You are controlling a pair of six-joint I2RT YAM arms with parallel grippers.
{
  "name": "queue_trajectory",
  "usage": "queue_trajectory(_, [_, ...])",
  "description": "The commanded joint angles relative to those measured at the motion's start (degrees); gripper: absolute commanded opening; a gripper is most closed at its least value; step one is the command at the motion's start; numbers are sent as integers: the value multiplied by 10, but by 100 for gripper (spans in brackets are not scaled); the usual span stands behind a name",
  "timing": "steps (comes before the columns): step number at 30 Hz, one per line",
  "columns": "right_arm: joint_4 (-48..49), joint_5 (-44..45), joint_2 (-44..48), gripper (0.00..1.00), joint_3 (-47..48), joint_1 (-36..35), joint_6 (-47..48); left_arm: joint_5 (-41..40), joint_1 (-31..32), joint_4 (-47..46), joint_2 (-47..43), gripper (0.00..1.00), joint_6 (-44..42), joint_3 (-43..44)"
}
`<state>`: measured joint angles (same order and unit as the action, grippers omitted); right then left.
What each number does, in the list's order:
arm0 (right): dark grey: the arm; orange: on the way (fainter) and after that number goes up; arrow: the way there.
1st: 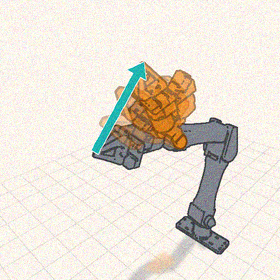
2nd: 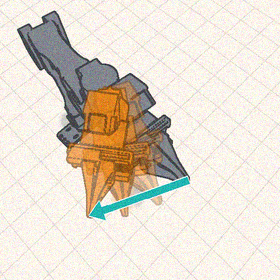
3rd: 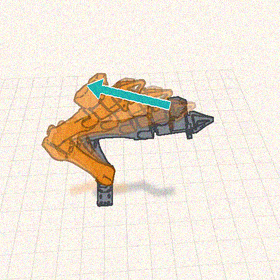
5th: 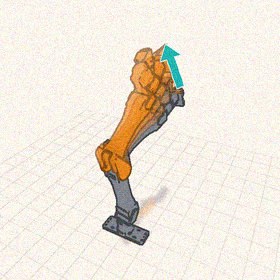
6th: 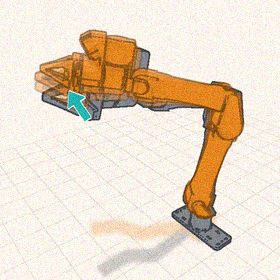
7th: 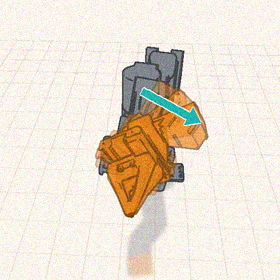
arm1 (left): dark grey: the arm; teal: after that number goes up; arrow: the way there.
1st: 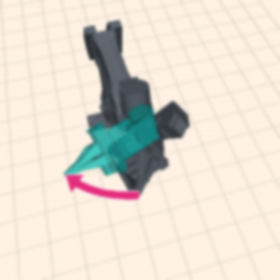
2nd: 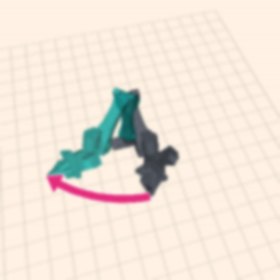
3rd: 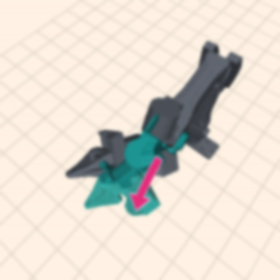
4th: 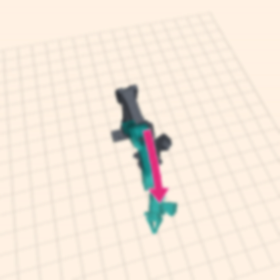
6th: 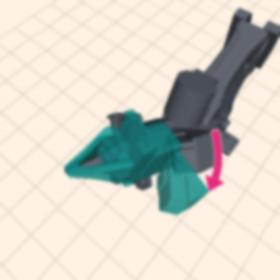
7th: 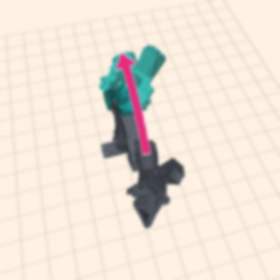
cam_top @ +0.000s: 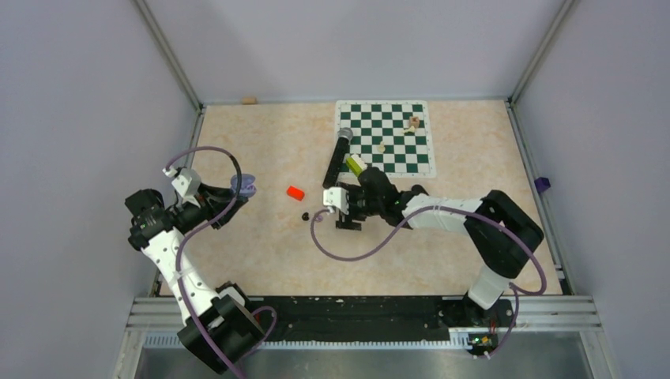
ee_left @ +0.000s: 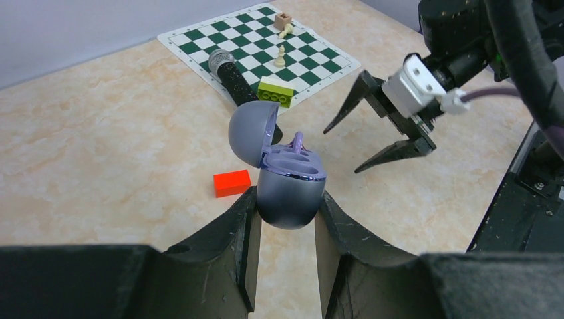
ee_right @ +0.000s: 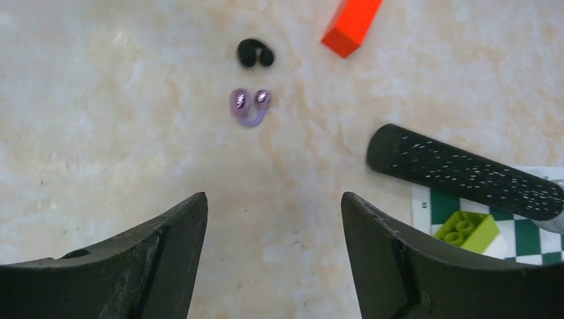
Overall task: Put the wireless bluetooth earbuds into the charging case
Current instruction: Adjust the earbud at the center of the board.
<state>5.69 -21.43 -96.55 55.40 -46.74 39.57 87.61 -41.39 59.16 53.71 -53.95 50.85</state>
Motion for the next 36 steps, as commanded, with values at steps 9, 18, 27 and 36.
queue_trajectory(9, [141,-39,-40,75,-43,-34,98,87,-13,5,-9,0,-6,11])
queue_trajectory(18, [166,77,-109,76,9,-74,89,88,-15,5,-9,0,-6,10])
queue_trajectory(27, [191,130,-154,77,46,-77,76,87,-16,5,-11,0,-8,8])
queue_trajectory(36, [166,96,-171,75,68,-77,67,87,-16,5,-10,0,-10,6])
